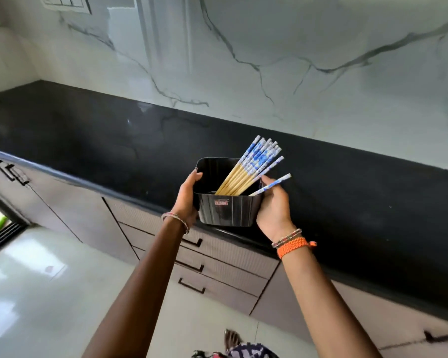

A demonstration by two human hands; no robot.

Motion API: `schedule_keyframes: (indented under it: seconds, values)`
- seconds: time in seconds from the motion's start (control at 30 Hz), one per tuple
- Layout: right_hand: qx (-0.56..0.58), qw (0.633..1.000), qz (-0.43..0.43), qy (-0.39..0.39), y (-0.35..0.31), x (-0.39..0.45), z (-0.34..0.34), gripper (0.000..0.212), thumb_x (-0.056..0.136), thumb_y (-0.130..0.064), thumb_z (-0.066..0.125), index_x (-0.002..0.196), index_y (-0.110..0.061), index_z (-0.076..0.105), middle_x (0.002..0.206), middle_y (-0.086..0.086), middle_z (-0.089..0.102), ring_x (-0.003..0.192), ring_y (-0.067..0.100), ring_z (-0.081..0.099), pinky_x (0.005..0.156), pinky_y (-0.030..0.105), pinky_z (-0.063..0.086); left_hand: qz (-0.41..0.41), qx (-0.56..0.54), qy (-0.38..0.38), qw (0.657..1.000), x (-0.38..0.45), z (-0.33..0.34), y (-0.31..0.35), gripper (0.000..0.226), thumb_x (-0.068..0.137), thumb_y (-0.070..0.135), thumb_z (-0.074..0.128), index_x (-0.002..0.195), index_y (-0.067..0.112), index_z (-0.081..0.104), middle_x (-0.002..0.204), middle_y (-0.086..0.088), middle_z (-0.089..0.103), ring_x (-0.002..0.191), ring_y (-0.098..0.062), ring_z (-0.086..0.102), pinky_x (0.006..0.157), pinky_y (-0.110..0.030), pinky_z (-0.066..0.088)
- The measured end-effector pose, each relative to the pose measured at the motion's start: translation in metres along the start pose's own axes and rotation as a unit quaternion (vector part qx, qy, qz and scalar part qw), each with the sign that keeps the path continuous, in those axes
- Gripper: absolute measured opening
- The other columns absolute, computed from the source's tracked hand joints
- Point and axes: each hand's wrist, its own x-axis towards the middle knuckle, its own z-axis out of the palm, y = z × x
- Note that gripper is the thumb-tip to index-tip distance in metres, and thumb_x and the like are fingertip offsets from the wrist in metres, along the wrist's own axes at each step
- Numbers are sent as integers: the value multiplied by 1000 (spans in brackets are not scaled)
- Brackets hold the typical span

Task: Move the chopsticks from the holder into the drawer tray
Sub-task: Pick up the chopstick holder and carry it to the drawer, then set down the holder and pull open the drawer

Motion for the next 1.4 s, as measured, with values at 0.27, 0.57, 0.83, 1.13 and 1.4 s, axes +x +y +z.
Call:
schedule_keyframes:
  seconds: [0.27, 0.57, 0.83, 1.13, 1.4]
  values:
    - [71, 996, -38, 49, 9, 131, 12, 32, 97, -18, 33, 120, -10, 53, 129, 13, 53, 129, 29, 46, 115, 39, 30, -13, -15, 50, 999, 121, -9, 22, 43, 87, 33, 52, 128, 22, 52, 119, -8, 64, 104, -25, 62, 95, -44, 50]
    - [15, 989, -65, 128, 29, 179, 16, 29, 93, -12, 41, 91, -23, 67, 84, -10, 73, 94, 11, 60, 85, 26, 45, -16, 72, 25, 997, 180, -35, 34, 45, 89, 44, 46, 127, 21, 57, 130, -4, 60, 120, -19, 56, 107, -36, 40]
    - [-143, 876, -226, 401, 33, 109, 42, 18, 79, -4, 55, 71, -18, 62, 68, 1, 64, 60, 9, 58, 55, 19, 43, 206, -12, 160, 965, 132, -80, 61, 14, 73, 15, 40, 69, 14, 54, 65, 2, 57, 56, -15, 48, 51, -26, 36]
    - [-727, 681, -79, 35, 202, 26, 39, 33, 76, -2, 47, 102, -9, 67, 105, 11, 68, 99, 29, 64, 87, 37, 52, 250, 626, -270, 688, 50, -178, -22, 28, 74, 29, 43, 69, 10, 63, 71, -8, 67, 64, -30, 64, 53, -32, 51]
    - [-863, 501, 48, -41, 250, 84, 1, 51, 88, -1, 39, 139, -4, 37, 140, 16, 49, 131, 33, 41, 111, 36, 30, 83, 812, -266, 513, 71, -193, -82, 48, 81, 14, 50, 127, 6, 48, 134, -15, 53, 124, -30, 48, 105, -38, 34]
